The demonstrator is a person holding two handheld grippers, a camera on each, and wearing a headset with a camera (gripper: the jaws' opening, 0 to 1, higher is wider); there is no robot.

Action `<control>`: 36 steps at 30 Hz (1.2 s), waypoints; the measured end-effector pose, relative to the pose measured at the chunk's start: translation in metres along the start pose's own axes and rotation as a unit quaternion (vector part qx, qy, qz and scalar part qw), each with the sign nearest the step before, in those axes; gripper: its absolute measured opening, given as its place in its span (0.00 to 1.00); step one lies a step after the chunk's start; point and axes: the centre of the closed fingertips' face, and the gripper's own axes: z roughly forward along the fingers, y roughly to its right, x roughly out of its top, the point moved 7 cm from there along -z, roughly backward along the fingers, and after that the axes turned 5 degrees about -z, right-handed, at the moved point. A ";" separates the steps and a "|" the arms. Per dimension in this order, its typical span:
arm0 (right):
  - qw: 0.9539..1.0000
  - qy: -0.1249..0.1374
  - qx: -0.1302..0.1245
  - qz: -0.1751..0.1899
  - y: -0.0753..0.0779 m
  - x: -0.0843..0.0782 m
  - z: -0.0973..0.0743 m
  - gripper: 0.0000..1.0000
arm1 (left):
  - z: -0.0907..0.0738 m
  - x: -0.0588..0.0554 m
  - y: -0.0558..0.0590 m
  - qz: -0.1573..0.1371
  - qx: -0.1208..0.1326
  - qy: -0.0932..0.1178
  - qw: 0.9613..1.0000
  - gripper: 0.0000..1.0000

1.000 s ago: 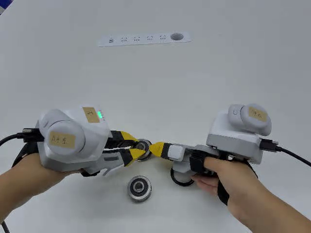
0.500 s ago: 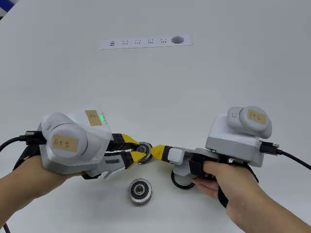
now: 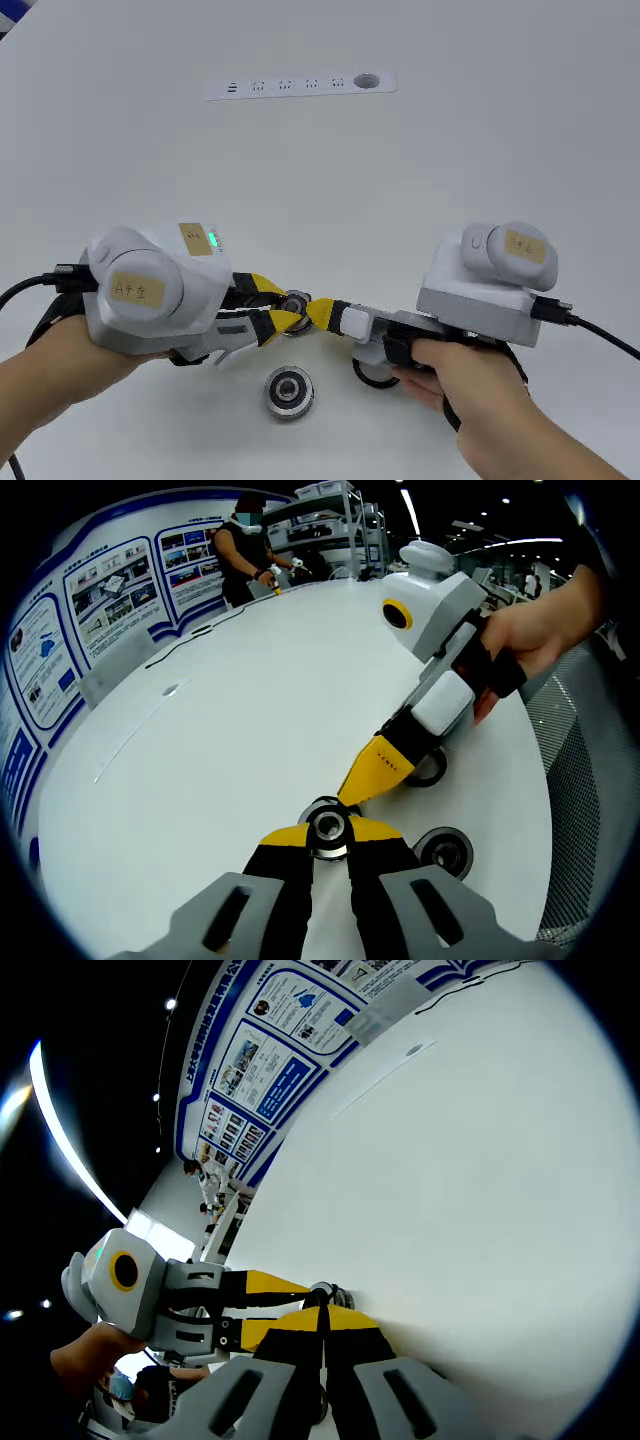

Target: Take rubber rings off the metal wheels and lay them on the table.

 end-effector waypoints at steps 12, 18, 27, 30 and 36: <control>0.999 -0.004 0.003 -0.041 -0.006 0.001 0.003 0.00 | 0.000 0.000 0.000 0.000 0.000 -0.001 1.000 0.13; 0.998 -0.008 0.013 -0.065 -0.018 0.005 0.008 0.00 | 0.000 0.000 0.000 0.001 0.000 -0.001 1.000 0.13; 0.999 -0.004 0.014 -0.046 -0.016 0.005 0.006 0.01 | 0.000 0.001 0.000 0.002 0.001 -0.002 1.000 0.13; 0.999 -0.003 0.011 -0.041 -0.015 0.005 0.005 0.01 | 0.000 0.001 0.000 0.004 0.002 -0.003 1.000 0.13; 1.000 0.005 0.009 -0.019 -0.010 0.005 0.002 0.01 | 0.000 0.002 0.000 0.018 0.002 -0.005 1.000 0.14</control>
